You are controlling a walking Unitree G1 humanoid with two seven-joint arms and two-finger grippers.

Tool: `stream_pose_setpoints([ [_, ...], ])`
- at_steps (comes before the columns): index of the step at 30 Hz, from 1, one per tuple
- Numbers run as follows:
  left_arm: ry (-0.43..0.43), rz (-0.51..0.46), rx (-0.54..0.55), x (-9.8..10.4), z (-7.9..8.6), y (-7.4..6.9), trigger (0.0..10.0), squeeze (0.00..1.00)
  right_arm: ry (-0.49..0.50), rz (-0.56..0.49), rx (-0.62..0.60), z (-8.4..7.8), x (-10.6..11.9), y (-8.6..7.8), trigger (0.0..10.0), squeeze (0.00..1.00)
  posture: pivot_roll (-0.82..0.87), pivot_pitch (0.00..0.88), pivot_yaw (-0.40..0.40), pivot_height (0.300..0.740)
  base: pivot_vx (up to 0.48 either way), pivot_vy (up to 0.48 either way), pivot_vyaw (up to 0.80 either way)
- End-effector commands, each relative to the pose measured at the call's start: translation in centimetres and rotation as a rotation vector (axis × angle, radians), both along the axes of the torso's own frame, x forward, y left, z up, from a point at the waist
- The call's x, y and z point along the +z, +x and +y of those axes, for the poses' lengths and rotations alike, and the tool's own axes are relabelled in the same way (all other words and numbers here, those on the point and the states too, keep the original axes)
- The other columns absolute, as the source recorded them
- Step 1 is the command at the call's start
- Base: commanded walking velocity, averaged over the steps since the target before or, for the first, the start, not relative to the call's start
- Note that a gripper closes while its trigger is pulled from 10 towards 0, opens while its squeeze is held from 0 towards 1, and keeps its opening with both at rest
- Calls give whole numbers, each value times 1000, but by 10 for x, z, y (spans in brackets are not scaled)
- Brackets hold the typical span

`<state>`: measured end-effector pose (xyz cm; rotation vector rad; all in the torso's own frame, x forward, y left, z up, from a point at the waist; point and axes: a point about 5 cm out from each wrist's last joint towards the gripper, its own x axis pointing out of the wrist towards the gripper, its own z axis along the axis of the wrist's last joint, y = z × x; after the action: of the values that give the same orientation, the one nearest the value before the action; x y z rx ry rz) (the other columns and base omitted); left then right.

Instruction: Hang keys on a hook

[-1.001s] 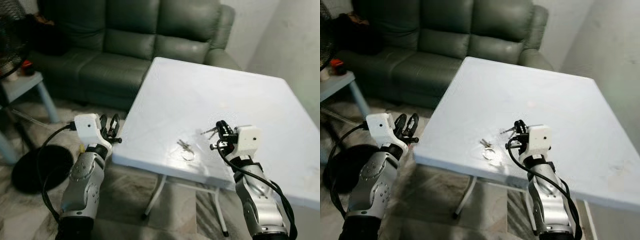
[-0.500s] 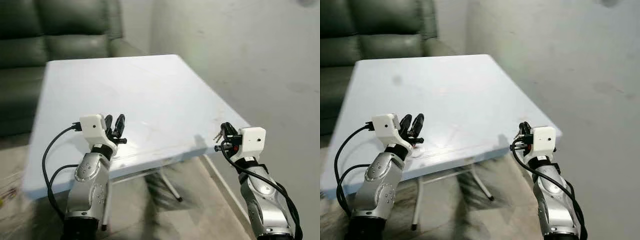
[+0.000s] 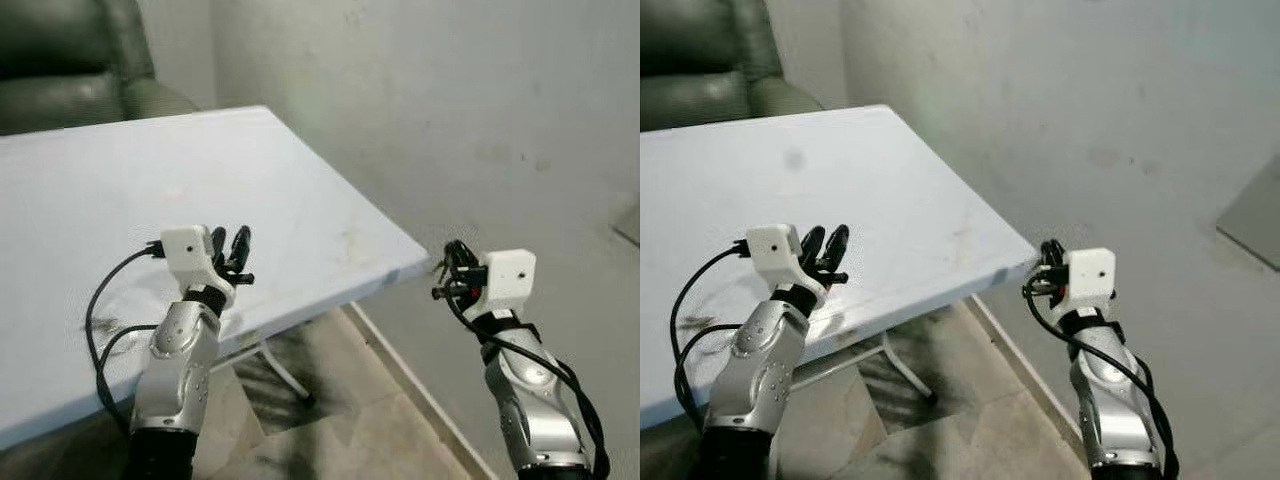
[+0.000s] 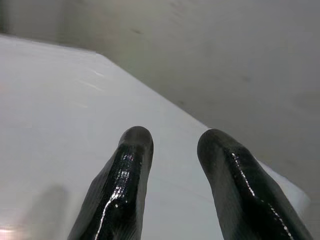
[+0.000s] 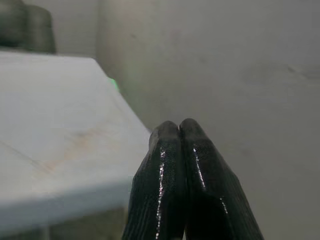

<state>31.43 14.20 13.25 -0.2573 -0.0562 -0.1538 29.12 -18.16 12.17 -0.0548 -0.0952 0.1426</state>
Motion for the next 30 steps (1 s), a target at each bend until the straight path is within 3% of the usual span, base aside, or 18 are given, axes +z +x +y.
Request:
stream_pose_setpoints([
  [1,6,-4,-20,3,-5,2,10000,0,2,-14,-11,-3,5,2,10000,0,153,0,-100,740,0,0,-775],
  [7,36,14,-32,3,-8,6,10000,0,-6,-18,-8,-2,7,3,10000,0,146,0,-99,740,0,0,-778],
  [30,7,39,28,6,-6,5,10000,0,38,-34,-48,4,9,8,10000,0,160,0,-87,740,0,0,-779],
])
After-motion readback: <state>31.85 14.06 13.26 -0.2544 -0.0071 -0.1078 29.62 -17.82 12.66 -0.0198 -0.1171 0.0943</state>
